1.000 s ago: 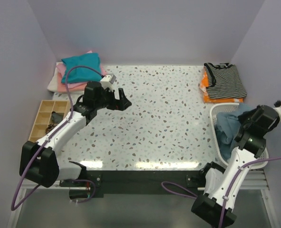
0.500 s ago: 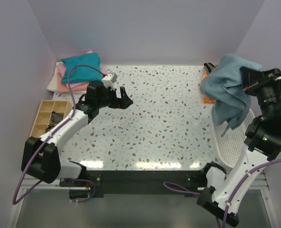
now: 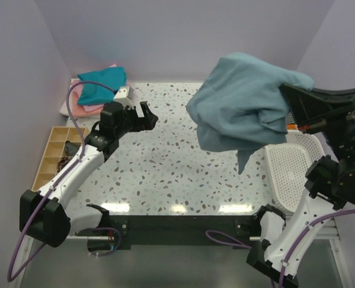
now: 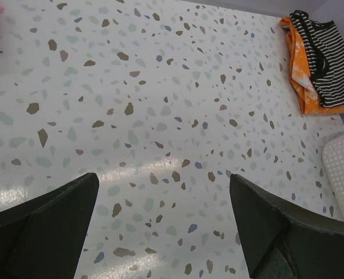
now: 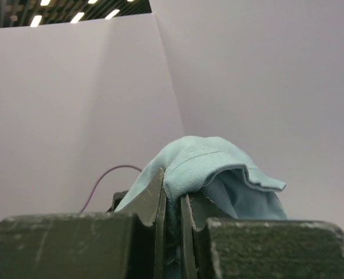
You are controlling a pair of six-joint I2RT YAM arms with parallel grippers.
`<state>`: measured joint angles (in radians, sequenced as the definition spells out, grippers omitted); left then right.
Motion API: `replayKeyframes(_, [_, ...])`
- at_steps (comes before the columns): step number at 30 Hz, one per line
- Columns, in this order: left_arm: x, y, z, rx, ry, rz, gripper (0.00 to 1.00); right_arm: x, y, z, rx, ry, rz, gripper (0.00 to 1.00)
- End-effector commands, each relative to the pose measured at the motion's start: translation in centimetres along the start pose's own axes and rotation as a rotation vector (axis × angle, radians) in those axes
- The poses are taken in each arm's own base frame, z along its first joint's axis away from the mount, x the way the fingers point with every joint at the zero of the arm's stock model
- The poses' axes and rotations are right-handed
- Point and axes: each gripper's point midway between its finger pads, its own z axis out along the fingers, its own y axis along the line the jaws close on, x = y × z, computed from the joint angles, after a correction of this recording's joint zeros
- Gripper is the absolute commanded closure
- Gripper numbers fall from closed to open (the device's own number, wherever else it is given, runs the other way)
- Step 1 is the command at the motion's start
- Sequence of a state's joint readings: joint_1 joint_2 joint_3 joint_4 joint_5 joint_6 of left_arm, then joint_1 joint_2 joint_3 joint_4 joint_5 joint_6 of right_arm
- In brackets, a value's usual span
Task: Fold and stack the t-shirts
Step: Move the tshirt to the center of the board
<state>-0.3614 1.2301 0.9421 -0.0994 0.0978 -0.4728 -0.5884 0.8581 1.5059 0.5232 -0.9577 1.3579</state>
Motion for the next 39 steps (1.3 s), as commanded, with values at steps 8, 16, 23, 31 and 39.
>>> replayKeyframes(8, [-0.9, 2.4, -3.3, -0.148, -0.088, -0.024, 0.00, 9.8, -13.3, -4.0, 0.319, 0.148, 0.194, 1.00])
replayKeyframes(16, [-0.3, 3.1, -2.7, -0.181, -0.054, -0.011, 0.00, 18.5, -18.9, -2.0, 0.516, 0.451, 0.188, 1.00])
replayKeyframes(23, [-0.3, 3.9, -2.8, -0.221, -0.058, 0.004, 0.00, 29.9, -21.0, -0.8, 0.665, 0.745, 0.078, 1.00])
replayKeyframes(31, [-0.4, 5.0, -3.6, -0.283, -0.072, 0.021, 0.00, 41.0, -17.2, 1.7, 0.702, 0.998, -0.215, 1.00])
replayKeyframes(39, [-1.0, 5.7, -4.8, -0.330, -0.089, 0.039, 0.00, 44.9, -4.2, 8.9, 0.421, 1.006, -0.365, 1.00])
